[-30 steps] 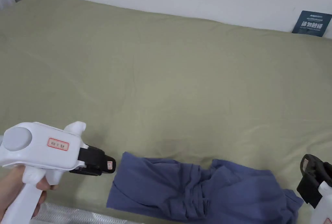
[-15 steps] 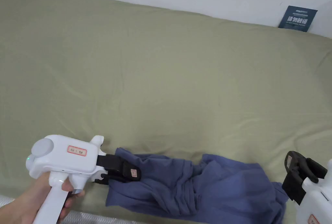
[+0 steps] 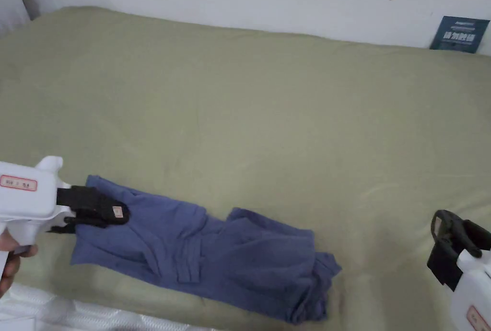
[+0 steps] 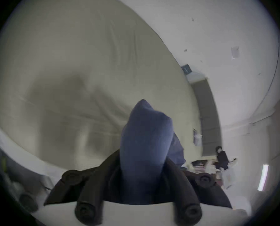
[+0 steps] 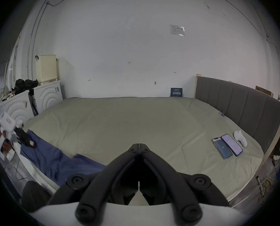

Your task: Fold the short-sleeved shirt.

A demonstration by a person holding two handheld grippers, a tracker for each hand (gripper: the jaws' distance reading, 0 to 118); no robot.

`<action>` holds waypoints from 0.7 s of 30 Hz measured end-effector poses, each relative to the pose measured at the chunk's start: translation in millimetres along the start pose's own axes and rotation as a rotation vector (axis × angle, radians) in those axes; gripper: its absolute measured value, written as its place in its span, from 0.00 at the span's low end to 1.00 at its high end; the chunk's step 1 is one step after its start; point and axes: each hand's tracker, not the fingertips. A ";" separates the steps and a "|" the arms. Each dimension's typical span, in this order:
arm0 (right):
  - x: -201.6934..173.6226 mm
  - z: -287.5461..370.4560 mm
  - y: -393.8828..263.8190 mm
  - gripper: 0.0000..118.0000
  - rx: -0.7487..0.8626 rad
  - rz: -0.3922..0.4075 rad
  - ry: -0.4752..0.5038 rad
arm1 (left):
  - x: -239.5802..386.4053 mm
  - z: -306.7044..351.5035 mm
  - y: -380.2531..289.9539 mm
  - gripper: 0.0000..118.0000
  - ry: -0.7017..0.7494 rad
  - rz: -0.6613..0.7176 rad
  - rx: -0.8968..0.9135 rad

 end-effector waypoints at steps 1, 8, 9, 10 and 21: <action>0.3 -0.4 0.3 0.00 0.001 0.000 0.006 | 7.9 12.8 3.2 0.11 0.060 -0.013 0.021; 4.1 6.4 -1.9 0.00 0.014 -0.046 0.022 | 143.2 -5.7 -23.4 0.11 0.293 -0.201 -0.067; 5.3 8.9 -2.8 0.00 0.014 -0.048 0.021 | 167.4 -18.7 -29.4 0.11 0.348 -0.273 -0.075; 6.9 10.9 -3.6 0.00 0.015 -0.049 0.021 | 188.8 -31.7 -36.5 0.11 0.399 -0.326 -0.079; 37.4 26.8 -15.6 0.00 0.004 -0.090 -0.039 | 279.9 -206.0 -121.8 0.84 0.427 -0.665 -0.148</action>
